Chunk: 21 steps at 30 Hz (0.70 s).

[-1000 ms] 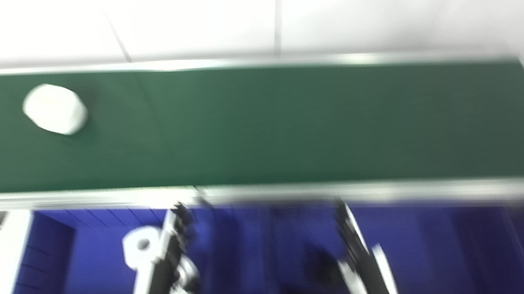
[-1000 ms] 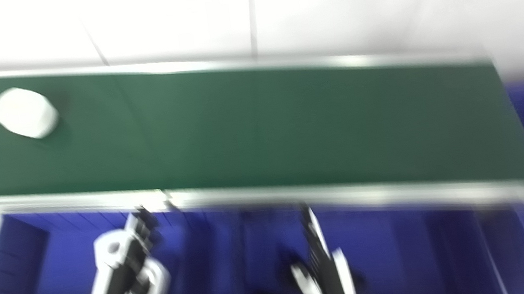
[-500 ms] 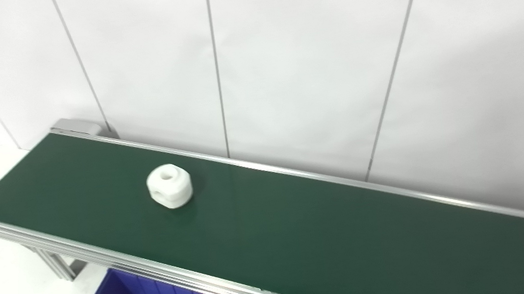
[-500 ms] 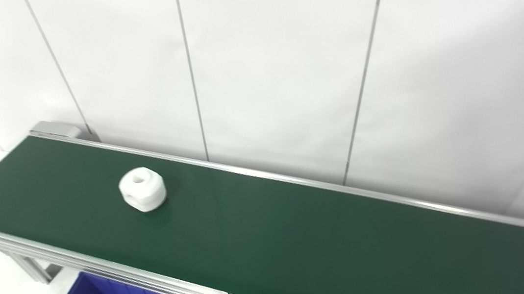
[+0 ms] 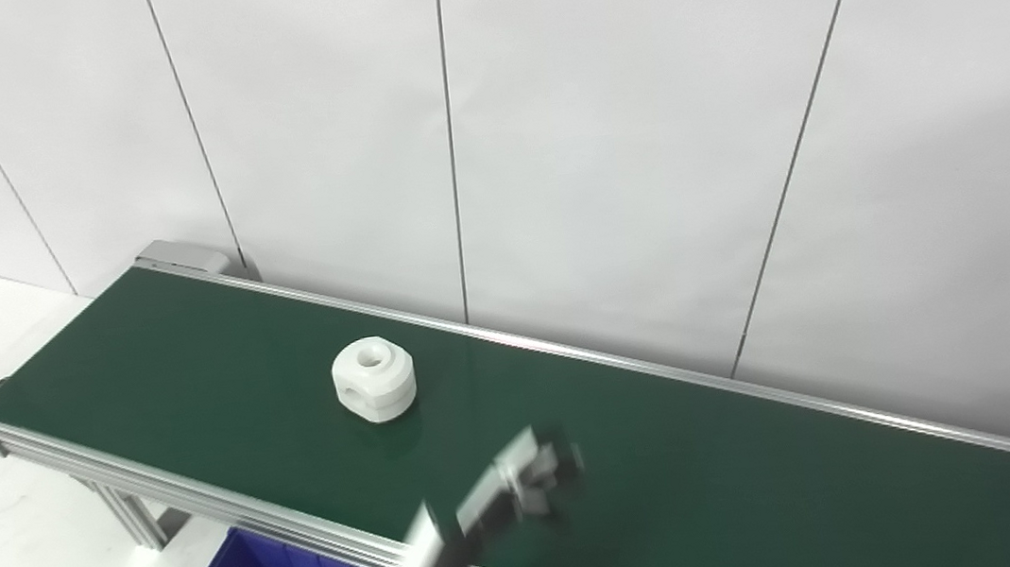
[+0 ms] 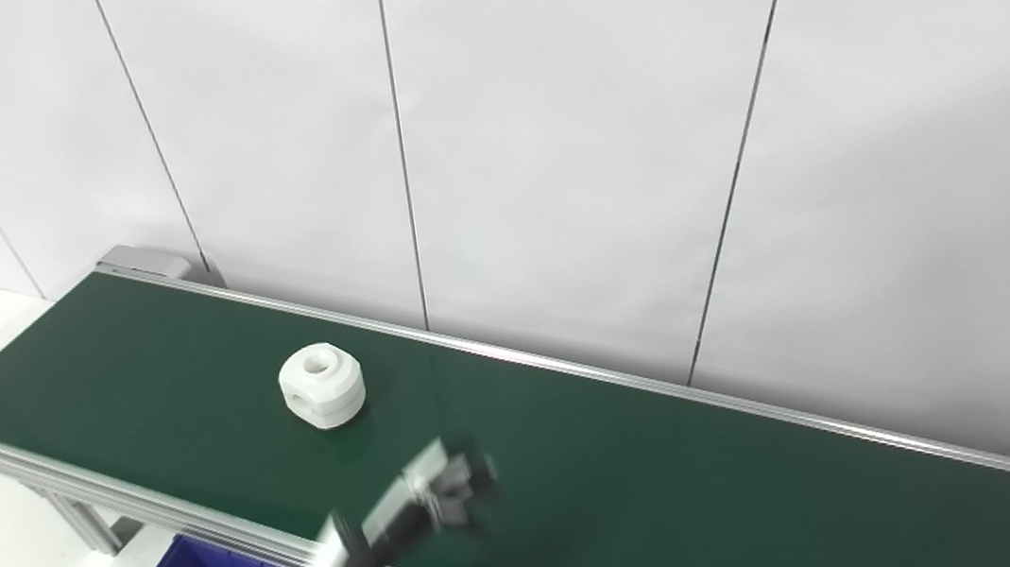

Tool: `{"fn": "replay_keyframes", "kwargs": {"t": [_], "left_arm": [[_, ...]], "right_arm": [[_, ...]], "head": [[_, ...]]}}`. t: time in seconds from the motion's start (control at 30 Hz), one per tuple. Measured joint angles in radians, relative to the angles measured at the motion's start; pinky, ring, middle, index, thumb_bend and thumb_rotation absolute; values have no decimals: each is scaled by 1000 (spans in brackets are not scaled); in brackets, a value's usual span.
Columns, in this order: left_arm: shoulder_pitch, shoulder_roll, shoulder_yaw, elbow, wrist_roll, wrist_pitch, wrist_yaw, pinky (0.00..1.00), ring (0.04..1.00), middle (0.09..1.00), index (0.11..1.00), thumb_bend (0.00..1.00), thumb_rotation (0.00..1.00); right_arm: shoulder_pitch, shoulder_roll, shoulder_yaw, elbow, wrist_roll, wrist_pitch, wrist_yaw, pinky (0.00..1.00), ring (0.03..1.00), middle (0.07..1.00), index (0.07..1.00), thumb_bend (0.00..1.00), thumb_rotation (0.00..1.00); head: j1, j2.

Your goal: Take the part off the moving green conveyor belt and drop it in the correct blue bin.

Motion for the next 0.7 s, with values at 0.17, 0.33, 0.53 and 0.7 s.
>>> {"fn": "replay_keyframes", "kwargs": {"t": [0.17, 0.33, 0.53, 0.7], "left_arm": [[-131, 156, 109, -13, -75, 73, -182, 781, 917, 962, 986, 1000, 464], [-211, 192, 131, 7, 30, 151, -325, 701, 887, 973, 993, 1000, 397], [-386, 288, 141, 181, 222, 150, -439, 735, 901, 951, 975, 1000, 235], [-520, 313, 100, 367, 349, 128, -476, 788, 904, 938, 963, 1000, 219]], "right_arm": [[0, 21, 1, 0, -6, 0, 9, 1000, 1000, 1000, 1000, 953, 943], [0, 30, 1, -6, -24, 0, 9, 1000, 1000, 1000, 1000, 957, 949], [4, 35, 0, -12, -20, 0, 10, 1000, 1000, 1000, 1000, 970, 954], [3, 35, 2, -16, -27, 0, 10, 1000, 1000, 1000, 1000, 951, 949]], "head": [[-17, 14], [-19, 23], [-22, 34], [-34, 43]]}}
